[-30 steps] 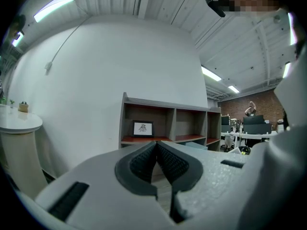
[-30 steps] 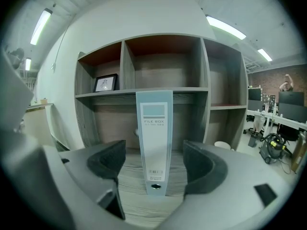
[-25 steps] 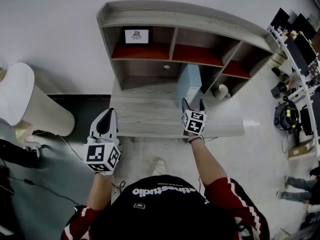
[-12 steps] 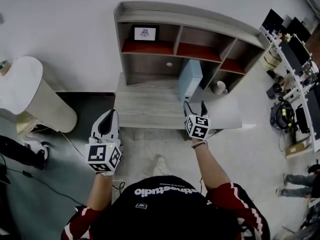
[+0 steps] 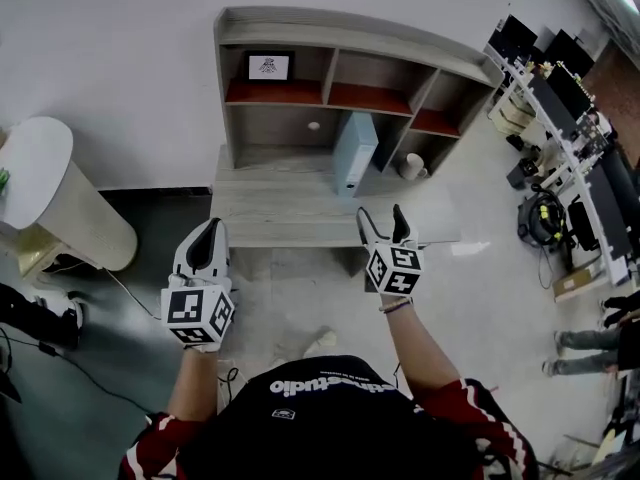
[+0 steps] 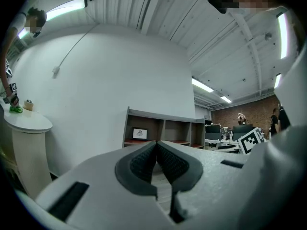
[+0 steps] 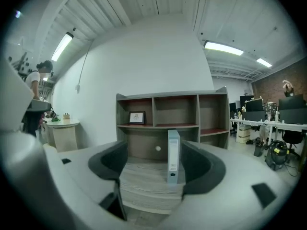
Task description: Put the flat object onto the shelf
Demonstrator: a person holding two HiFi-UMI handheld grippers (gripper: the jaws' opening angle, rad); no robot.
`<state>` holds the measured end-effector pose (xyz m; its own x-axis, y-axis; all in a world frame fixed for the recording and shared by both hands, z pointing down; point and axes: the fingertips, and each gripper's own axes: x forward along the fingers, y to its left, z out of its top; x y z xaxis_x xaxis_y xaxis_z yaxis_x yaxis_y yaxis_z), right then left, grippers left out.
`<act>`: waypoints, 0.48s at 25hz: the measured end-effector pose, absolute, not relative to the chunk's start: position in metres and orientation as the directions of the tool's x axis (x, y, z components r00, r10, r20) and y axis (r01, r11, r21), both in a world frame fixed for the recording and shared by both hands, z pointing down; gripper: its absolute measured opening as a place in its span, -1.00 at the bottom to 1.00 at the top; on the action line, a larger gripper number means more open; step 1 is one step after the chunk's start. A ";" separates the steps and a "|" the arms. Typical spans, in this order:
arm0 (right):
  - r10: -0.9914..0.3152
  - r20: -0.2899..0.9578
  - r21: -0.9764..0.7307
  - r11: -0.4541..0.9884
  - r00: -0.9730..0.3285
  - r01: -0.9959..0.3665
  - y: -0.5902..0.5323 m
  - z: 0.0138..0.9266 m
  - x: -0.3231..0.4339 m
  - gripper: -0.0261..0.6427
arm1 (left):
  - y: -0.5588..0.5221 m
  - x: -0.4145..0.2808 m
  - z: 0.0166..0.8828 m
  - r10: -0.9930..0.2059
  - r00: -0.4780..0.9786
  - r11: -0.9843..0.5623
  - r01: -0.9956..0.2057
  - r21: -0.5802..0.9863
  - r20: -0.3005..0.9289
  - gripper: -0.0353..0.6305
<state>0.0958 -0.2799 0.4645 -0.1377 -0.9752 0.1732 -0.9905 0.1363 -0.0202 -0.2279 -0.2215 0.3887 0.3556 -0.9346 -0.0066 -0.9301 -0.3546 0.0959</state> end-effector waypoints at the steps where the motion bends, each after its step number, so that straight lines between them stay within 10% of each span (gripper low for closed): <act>1: -0.976 0.163 -0.022 0.140 -0.142 -0.990 -0.273 0.458 0.098 0.11 | -0.219 -0.224 0.387 -0.933 0.359 -0.358 -0.929 0.094 -0.009 -0.88; 12: -0.973 0.072 -0.034 0.219 -0.221 -0.975 -0.219 0.401 0.147 0.07 | -0.207 -0.153 0.363 -0.931 0.364 -0.366 -0.929 0.063 -0.038 -0.87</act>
<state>0.1469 -0.2189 0.4013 -0.2211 -0.9726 0.0717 -0.9751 0.2192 -0.0344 -0.1533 -0.2065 0.3631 0.3639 -0.9307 -0.0381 -0.9286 -0.3657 0.0635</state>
